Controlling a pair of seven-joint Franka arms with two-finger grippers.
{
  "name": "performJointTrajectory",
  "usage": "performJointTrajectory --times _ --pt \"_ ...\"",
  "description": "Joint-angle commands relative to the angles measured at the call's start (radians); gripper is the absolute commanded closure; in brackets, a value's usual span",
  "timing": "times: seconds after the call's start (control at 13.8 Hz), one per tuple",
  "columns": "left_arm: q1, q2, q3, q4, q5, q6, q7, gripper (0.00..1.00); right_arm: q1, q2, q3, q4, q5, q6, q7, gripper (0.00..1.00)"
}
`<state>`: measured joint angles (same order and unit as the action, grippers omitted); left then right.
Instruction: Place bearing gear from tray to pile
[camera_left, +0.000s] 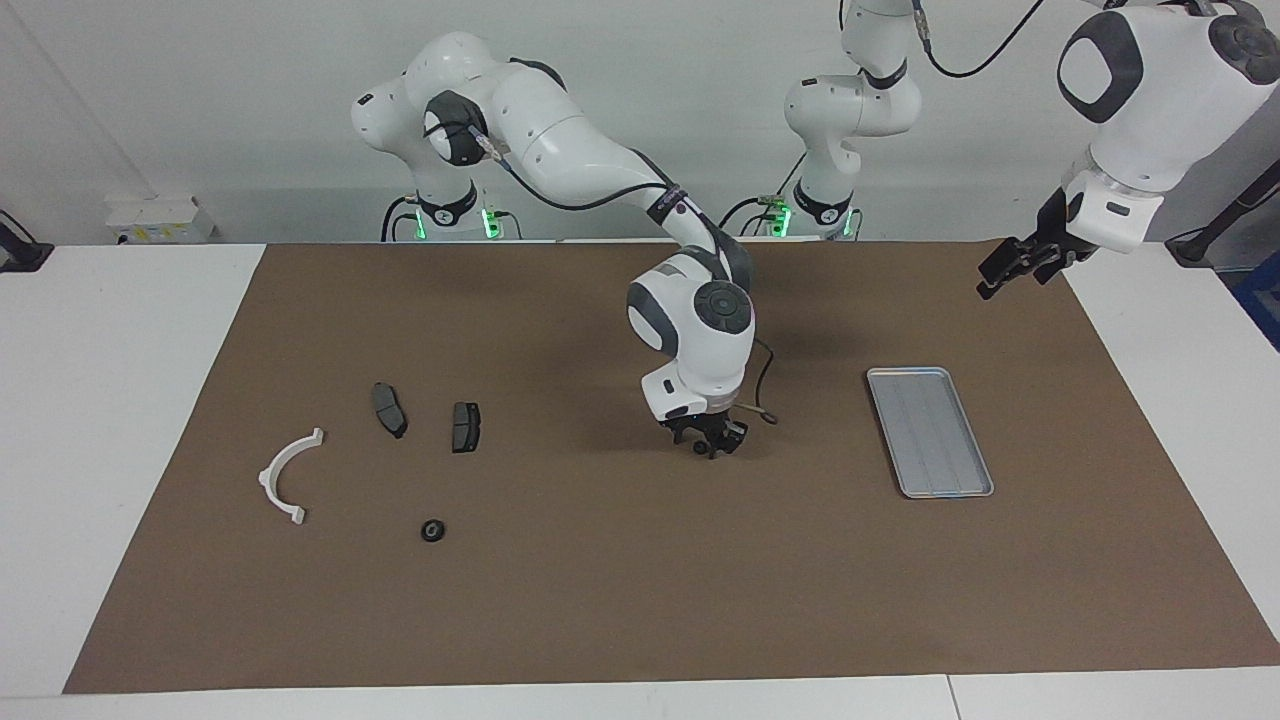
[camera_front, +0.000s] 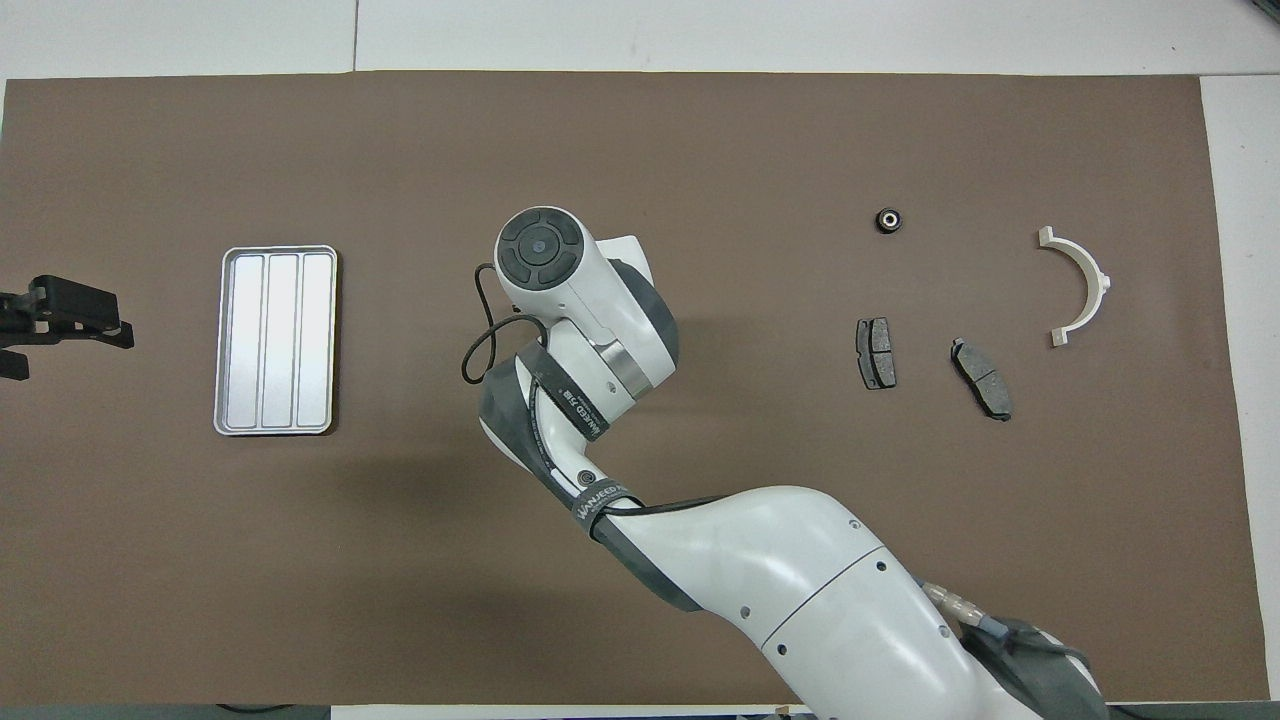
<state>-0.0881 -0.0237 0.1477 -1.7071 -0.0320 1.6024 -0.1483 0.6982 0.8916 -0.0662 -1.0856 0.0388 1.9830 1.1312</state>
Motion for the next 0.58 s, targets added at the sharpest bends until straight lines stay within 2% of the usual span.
performJointTrajectory --times 0.0,0.22,0.51 --pt "0.011 -0.016 -0.011 -0.020 0.009 0.021 0.010 0.00 0.001 0.010 0.002 0.001 -0.020 0.007 0.027 0.46" --pt "0.011 -0.006 -0.011 0.035 0.011 0.007 0.016 0.00 0.001 0.009 0.000 0.001 -0.020 0.002 0.025 0.46" --pt "0.007 -0.009 -0.025 0.046 0.014 -0.018 0.018 0.00 0.001 0.009 0.002 0.001 -0.019 -0.013 0.025 0.46"
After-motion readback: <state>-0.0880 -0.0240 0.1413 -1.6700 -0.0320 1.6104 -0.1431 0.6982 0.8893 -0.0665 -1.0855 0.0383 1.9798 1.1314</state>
